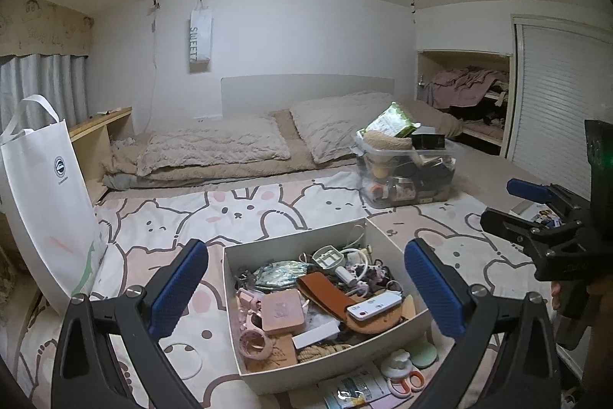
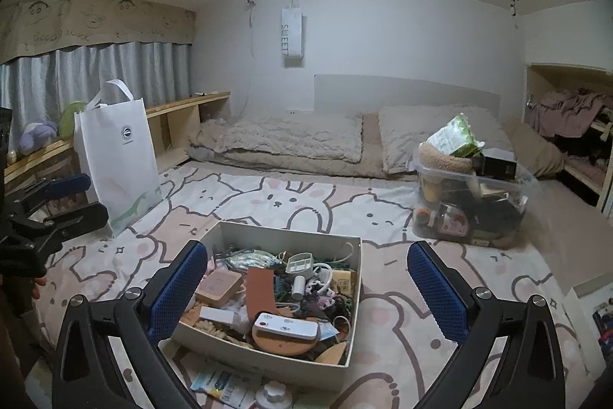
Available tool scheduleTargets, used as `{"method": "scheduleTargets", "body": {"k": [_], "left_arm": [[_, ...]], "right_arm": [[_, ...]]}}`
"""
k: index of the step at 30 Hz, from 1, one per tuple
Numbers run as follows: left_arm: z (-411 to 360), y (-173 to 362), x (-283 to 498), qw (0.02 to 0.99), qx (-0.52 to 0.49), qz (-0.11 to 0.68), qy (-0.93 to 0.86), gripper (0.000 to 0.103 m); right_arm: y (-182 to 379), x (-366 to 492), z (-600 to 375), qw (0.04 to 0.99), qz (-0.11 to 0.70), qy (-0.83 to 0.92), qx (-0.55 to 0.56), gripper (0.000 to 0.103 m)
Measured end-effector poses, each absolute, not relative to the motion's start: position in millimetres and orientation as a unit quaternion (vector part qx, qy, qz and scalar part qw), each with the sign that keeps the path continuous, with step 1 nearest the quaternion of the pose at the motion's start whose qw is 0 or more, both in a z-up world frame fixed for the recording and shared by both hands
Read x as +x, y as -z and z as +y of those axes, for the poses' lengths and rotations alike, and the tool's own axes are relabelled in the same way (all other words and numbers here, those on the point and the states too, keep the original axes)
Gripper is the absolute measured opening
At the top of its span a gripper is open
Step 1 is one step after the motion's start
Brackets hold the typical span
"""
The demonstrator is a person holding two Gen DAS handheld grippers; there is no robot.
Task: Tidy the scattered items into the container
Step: 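Withdraw both open tools up and back from the box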
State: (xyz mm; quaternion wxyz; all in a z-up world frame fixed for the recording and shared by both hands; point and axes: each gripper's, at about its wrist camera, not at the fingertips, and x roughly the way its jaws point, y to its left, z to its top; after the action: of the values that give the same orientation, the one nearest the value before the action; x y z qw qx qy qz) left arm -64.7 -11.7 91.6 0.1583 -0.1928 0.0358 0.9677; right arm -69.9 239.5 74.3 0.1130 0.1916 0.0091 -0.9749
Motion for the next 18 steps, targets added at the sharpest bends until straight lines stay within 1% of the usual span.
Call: {"method": "scheduleTargets", "body": {"k": [9, 13, 18], "left_arm": [[-13, -82, -40, 0.145, -0.172, 0.043, -0.973, 0.103], [-13, -73, -30, 0.153, -0.172, 0.037, -0.972, 0.103], [-10, -56, -18, 0.146, -0.162, 0.037, -0.975, 0.103]], "right_arm": [[-72, -41, 240, 0.12, 0.006, 0.978, 0.171, 0.103], [-66, -30, 241, 0.135, -0.004, 0.977, 0.167, 0.103], [-55, -17, 237, 0.131, 0.004, 0.98, 0.151, 0.103]]}}
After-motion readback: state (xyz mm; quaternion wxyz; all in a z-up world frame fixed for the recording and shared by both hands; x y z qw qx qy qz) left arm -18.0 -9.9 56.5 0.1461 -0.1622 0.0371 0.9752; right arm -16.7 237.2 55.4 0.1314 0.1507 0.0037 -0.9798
